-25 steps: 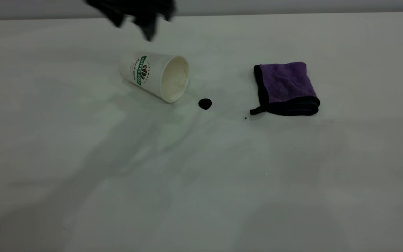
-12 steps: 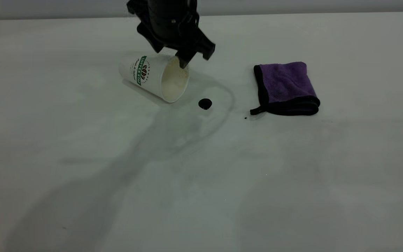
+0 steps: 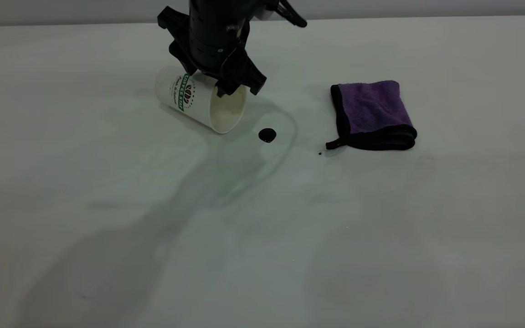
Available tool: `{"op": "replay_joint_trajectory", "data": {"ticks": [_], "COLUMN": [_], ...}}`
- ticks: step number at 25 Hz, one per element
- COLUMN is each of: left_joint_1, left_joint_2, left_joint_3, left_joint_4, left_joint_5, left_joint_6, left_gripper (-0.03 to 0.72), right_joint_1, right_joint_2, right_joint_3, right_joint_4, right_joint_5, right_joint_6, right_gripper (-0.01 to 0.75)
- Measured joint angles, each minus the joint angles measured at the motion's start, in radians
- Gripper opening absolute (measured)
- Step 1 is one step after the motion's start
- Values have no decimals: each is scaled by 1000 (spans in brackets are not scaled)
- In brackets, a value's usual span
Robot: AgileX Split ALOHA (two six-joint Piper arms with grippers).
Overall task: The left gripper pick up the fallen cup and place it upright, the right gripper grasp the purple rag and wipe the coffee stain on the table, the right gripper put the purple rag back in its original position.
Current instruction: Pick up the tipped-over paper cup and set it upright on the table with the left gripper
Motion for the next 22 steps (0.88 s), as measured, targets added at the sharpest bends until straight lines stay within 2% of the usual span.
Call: {"op": "replay_joint_trajectory", "data": {"ticks": [4, 6, 8, 10, 14, 18, 22], "left_joint_1": [-10, -15, -18, -4, 61, 169, 267], "left_joint_2": [0, -1, -13, -33, -84, -126, -123], "left_joint_3": [-1, -4, -5, -18, -60, -150, -184], "left_joint_4": [15, 39, 69, 63, -81, -388, -704], "left_joint_5": [32, 84, 155, 226, 298, 361, 356], "left_joint_6": [-3, 1, 8, 23, 170, 457, 715], "left_gripper": [345, 205, 97, 34, 5, 5, 5], "right_joint_1": [0, 0, 0, 0, 0, 0, 0], "right_joint_2": [0, 0, 0, 0, 0, 0, 0], "right_joint_3": [0, 0, 0, 0, 0, 0, 0], "right_joint_4": [0, 0, 0, 0, 0, 0, 0], "right_joint_5": [0, 0, 0, 0, 0, 0, 0], "right_joint_6": [0, 0, 0, 0, 0, 0, 0], "right_gripper": [349, 349, 349, 349, 349, 349, 349]}}
